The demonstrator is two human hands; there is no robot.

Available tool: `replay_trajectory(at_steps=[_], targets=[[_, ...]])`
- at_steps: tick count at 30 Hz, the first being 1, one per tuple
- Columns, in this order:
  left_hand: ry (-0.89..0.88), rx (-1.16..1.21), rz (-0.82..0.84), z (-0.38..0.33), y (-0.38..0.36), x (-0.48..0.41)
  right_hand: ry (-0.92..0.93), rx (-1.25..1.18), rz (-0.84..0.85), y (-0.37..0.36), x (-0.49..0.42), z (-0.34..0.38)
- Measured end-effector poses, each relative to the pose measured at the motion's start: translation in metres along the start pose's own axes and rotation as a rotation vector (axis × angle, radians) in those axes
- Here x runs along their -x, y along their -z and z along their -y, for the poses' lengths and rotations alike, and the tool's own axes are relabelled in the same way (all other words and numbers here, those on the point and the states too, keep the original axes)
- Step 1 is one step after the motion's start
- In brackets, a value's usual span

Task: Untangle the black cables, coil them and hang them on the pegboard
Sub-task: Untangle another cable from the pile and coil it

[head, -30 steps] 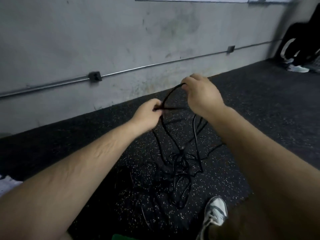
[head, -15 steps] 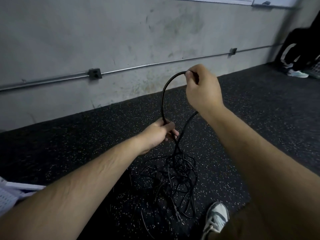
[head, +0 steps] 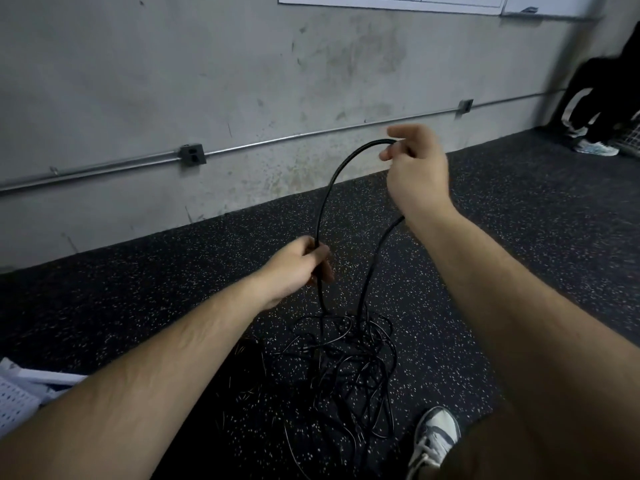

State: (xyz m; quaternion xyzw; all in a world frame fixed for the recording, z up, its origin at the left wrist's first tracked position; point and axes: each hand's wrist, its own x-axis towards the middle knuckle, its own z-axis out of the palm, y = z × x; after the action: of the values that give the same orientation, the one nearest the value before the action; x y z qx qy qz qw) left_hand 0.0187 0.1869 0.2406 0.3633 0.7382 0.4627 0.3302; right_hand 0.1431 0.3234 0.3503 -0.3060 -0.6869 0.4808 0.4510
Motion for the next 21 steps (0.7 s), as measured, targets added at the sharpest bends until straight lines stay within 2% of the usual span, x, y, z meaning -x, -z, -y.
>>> replay_trajectory(at_steps=[2,3,5,6,8,9,10,11,13,15,17,18,19,21], targets=[[0.024,-0.079,0.060,0.003,-0.001,0.007,0.001,0.096,-0.105,0.004,-0.002,-0.002],[0.020,-0.075,0.039,0.002,-0.001,0.008,0.046,0.302,-0.139,0.005,-0.001,-0.003],[-0.041,-0.017,-0.046,-0.003,-0.001,0.010,0.277,0.753,-0.107,0.006,0.004,-0.005],[-0.094,-0.017,-0.081,-0.008,0.000,0.009,0.400,0.842,0.020,0.005,0.008,-0.006],[-0.196,-0.047,-0.108,-0.020,0.001,0.008,0.495,0.866,0.447,-0.002,0.017,-0.008],[-0.235,-0.045,-0.108,-0.024,0.002,0.008,0.449,0.883,0.646,-0.007,0.023,-0.010],[-0.260,-0.032,-0.104,-0.028,0.003,0.008,0.374,0.901,0.771,-0.010,0.027,-0.012],[-0.266,-0.024,-0.099,-0.029,0.005,0.008,0.292,0.869,0.801,-0.011,0.027,-0.012],[-0.249,-0.039,-0.075,-0.025,0.011,0.008,0.198,0.734,0.686,-0.011,0.026,-0.006],[-0.213,-0.094,-0.016,-0.017,0.016,0.009,0.151,0.618,0.439,0.001,0.016,0.000],[-0.200,-0.143,0.016,-0.010,0.018,0.008,0.191,0.735,0.215,0.013,0.006,0.000],[-0.215,-0.156,0.002,-0.008,0.019,0.007,0.238,0.882,0.203,0.014,0.007,-0.002],[-0.234,-0.151,-0.020,-0.009,0.019,0.006,0.263,0.967,0.283,0.010,0.010,-0.005],[-0.259,-0.076,-0.068,-0.013,0.018,0.003,0.207,0.860,0.588,-0.006,0.024,-0.011]])
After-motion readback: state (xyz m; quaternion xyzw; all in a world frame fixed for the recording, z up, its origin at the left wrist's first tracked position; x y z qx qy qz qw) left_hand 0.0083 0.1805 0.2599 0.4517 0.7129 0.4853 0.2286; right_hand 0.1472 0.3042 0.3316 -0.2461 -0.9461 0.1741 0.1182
